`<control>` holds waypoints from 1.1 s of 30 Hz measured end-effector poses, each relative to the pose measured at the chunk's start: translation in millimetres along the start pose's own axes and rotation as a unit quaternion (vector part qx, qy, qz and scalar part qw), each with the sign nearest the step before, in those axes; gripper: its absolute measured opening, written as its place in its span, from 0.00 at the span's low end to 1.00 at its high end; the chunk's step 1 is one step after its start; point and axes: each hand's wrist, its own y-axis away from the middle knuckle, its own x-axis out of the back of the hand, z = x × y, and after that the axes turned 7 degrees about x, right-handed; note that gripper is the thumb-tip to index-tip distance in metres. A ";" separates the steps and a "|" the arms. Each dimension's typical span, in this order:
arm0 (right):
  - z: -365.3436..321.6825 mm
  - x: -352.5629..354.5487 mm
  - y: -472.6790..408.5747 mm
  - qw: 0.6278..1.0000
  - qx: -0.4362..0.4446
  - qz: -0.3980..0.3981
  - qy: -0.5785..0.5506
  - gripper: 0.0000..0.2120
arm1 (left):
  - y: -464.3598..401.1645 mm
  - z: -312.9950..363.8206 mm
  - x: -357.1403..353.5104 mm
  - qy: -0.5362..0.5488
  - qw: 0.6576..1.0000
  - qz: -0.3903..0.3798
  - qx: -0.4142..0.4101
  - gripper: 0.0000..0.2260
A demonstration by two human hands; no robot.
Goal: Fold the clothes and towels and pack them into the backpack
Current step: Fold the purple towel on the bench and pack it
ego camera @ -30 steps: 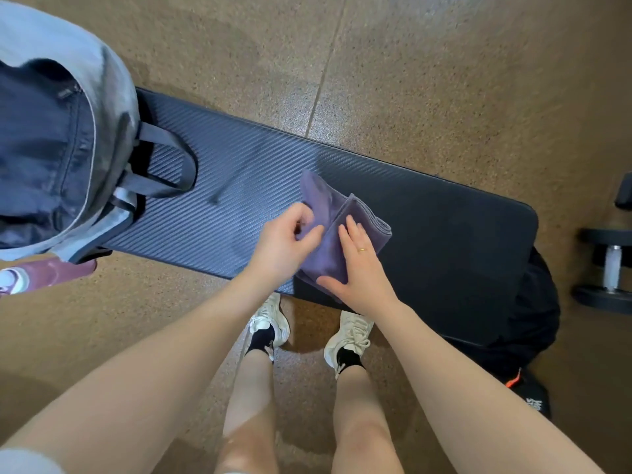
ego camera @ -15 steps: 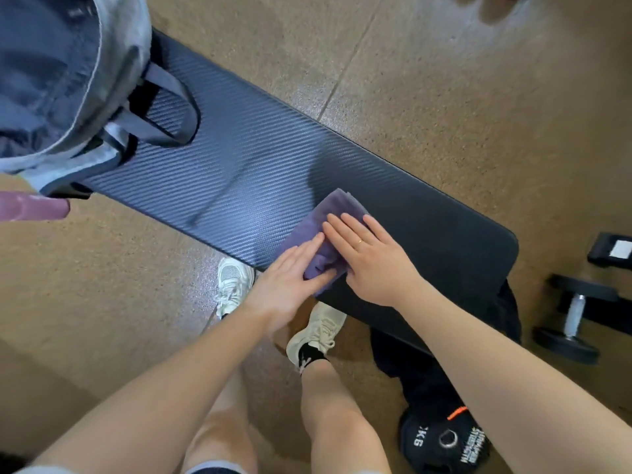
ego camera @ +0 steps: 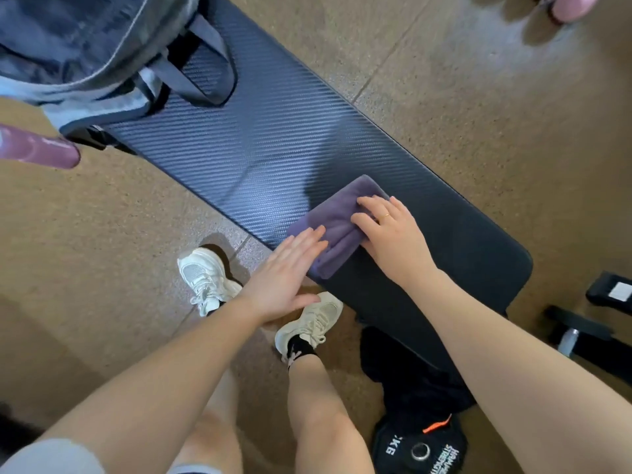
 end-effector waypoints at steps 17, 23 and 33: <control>-170.9 210.6 -178.8 0.890 -0.090 -0.150 -0.422 0.21 | 61.1 -53.7 297.6 0.305 0.931 0.155 0.131 0.16; -231.4 232.8 -277.9 0.928 -0.037 -0.089 -0.360 0.06 | 77.2 -110.8 375.0 0.321 0.906 0.191 0.198 0.13; -209.1 199.9 -392.3 0.841 -0.236 -0.055 -0.484 0.12 | 18.3 -233.8 421.1 0.223 0.890 0.246 0.311 0.15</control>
